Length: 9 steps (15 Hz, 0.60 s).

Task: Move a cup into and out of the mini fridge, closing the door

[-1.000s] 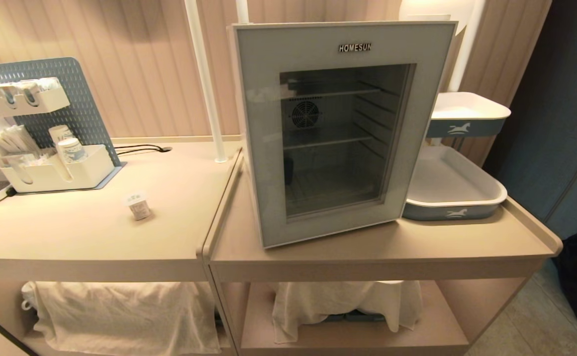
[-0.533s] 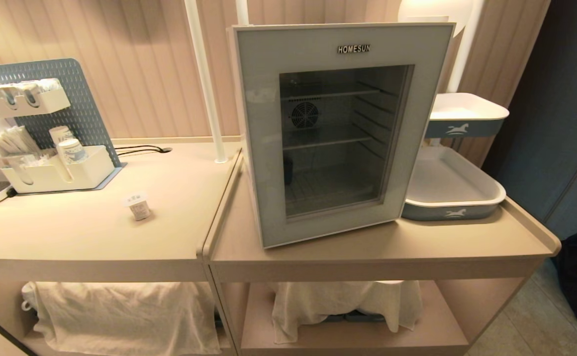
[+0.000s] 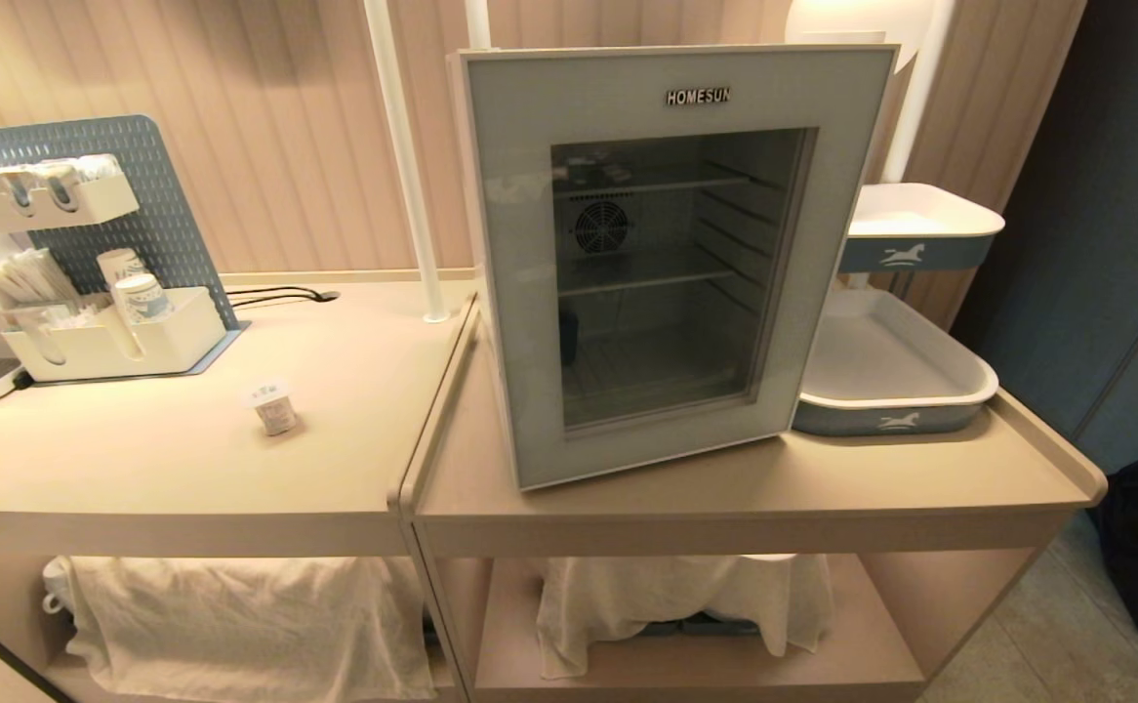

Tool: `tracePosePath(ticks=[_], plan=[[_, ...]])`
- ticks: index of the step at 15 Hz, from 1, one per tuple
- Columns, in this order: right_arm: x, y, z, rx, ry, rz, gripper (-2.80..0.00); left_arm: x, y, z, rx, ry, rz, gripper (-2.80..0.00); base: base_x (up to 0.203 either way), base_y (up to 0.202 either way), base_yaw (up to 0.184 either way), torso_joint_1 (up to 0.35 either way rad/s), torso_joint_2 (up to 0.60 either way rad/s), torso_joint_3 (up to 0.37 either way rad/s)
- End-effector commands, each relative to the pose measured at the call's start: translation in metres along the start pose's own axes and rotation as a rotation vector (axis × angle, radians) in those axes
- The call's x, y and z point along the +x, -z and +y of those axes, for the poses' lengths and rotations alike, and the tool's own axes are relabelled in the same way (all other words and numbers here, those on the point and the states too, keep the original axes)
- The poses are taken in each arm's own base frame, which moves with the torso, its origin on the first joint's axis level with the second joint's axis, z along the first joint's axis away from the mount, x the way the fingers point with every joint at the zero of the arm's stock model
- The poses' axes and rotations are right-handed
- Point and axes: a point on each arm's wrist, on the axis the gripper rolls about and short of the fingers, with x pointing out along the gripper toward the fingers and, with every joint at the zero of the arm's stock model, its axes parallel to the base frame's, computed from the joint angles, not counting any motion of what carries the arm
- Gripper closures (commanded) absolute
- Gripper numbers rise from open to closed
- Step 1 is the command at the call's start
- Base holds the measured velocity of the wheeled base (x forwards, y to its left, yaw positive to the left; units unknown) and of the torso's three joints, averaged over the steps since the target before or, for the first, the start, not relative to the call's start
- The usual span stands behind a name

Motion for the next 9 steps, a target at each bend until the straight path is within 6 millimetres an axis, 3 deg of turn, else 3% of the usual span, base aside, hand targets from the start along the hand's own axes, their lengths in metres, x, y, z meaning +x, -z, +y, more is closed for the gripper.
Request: tracePosePath(ticks=[1,3,9], plan=[[0.0001,-0.0012,-0.0002,0.005,0.000,0.001,0.00,0.0000,0.0000,0.0000,0.001,0.000,-0.001,0.00,0.000,0.000,0.000,0.000,0.00,0.000],[-0.0009,0.0000,0.0000,0.098,0.001,0.006,0.00,0.0000,0.0000,0.0000,0.006,0.002,-0.001,0.00,0.000,0.000,0.000,0.000,0.00,0.000],[-0.0014,0.0022,0.0003,0.115,0.004,0.037,0.00,0.0000,0.0005,0.0000,0.026,0.000,0.008,0.00,0.000,0.000,0.000,0.000,0.00,0.000]])
